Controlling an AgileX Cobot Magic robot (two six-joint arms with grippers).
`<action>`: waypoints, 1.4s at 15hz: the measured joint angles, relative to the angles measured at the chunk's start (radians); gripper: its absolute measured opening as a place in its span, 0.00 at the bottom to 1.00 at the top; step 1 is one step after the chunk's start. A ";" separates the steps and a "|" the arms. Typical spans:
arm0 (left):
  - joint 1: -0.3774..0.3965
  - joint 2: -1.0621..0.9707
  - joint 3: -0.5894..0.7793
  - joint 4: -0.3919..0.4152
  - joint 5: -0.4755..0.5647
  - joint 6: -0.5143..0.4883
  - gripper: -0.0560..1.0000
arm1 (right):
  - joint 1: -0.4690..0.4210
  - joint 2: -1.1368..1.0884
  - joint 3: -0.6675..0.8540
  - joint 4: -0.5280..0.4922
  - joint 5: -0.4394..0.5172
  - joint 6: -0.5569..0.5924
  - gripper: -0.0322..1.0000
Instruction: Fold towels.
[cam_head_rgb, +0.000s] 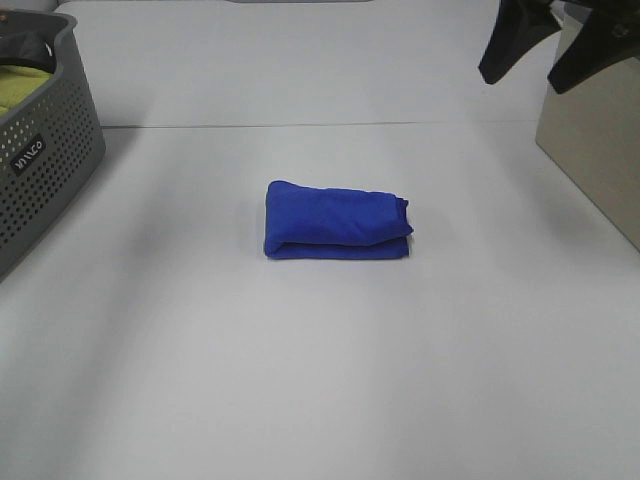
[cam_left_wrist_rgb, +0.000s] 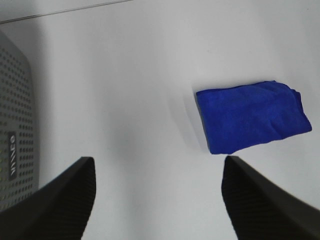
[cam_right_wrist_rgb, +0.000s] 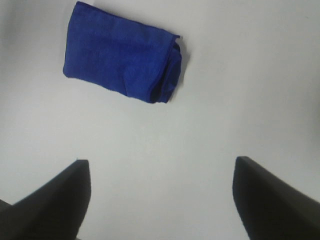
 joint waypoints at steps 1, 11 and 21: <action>0.000 -0.077 0.080 0.015 0.000 0.000 0.69 | 0.000 -0.062 0.056 -0.016 0.000 0.000 0.77; 0.000 -0.923 1.065 0.026 -0.022 -0.020 0.69 | 0.000 -0.653 0.773 -0.094 -0.001 0.000 0.77; 0.000 -1.599 1.313 -0.006 -0.019 0.067 0.69 | 0.000 -1.335 1.142 -0.180 -0.082 -0.014 0.77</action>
